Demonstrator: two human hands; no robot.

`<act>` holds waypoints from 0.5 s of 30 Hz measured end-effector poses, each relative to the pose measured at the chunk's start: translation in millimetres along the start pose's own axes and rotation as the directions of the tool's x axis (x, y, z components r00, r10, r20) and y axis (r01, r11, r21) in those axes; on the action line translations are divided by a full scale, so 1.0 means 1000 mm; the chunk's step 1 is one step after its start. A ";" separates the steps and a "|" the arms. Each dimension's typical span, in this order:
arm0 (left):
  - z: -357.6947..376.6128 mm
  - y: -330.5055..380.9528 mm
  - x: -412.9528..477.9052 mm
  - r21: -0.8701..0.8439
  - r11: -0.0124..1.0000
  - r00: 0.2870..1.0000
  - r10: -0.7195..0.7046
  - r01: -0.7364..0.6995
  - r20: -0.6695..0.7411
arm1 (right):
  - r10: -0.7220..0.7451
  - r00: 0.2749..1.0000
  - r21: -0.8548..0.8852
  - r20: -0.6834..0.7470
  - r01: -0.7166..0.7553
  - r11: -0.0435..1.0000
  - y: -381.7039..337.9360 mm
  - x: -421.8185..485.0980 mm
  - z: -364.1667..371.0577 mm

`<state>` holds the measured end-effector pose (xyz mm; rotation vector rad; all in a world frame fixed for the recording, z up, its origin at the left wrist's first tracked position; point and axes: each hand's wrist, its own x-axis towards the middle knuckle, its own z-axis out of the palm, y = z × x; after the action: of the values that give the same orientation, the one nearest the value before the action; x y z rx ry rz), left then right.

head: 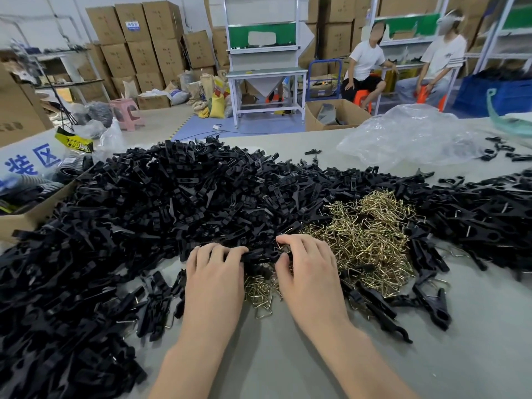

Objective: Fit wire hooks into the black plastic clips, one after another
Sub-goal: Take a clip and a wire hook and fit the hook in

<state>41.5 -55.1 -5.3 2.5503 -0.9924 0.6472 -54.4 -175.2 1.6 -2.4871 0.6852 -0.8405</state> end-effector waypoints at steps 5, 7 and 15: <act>-0.012 0.002 0.003 -0.265 0.953 0.982 -0.170 0.144 -0.078 | -0.077 0.996 0.142 -0.044 0.082 0.986 -0.003 0.002 -0.002; -0.021 0.010 0.003 -0.549 0.804 0.963 -0.270 0.229 0.007 | -0.085 0.996 0.282 0.006 0.080 0.956 -0.005 0.001 -0.002; -0.032 0.035 0.002 -0.915 0.305 0.951 -0.240 0.265 0.195 | 0.113 0.959 0.880 0.259 -0.282 0.382 -0.008 0.011 -0.013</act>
<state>9.0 -66.1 27.0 1.5450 -0.6129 -0.1121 -52.3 -177.9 20.4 -1.3719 0.2888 -0.6404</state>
